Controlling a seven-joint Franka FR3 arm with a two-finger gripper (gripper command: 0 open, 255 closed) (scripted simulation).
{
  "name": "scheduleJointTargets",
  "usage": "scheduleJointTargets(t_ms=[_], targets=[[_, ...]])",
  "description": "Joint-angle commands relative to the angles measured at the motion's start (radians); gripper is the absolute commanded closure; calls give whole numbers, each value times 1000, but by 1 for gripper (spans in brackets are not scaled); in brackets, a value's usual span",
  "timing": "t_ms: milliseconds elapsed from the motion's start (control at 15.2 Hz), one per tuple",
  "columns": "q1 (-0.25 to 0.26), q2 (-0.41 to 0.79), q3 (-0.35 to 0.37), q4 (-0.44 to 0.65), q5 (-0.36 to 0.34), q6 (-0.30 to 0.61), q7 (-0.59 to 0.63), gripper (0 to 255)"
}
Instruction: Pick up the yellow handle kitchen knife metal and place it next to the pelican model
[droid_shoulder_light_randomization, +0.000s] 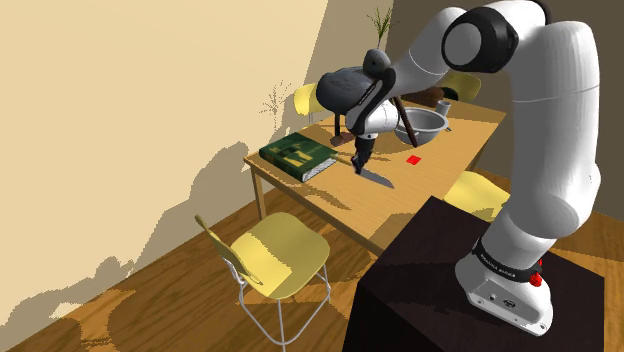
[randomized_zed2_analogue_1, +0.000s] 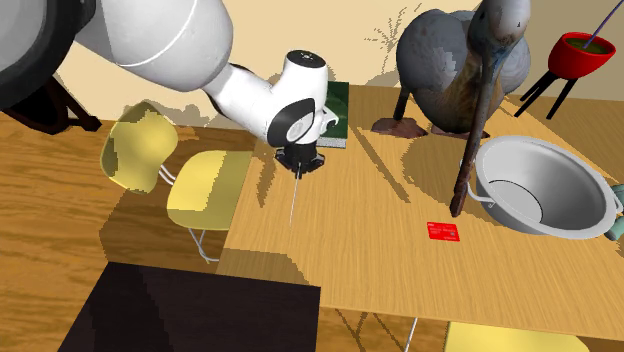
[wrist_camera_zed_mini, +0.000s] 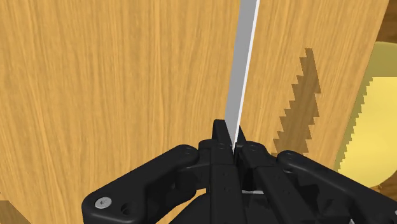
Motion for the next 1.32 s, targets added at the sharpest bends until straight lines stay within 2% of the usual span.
scheduleJointTargets(t_ms=[0,1254], targets=[[7,-25,-8,-6,-11,-19,10,255],[44,-226,-63,4,-118,-220,94,255]])
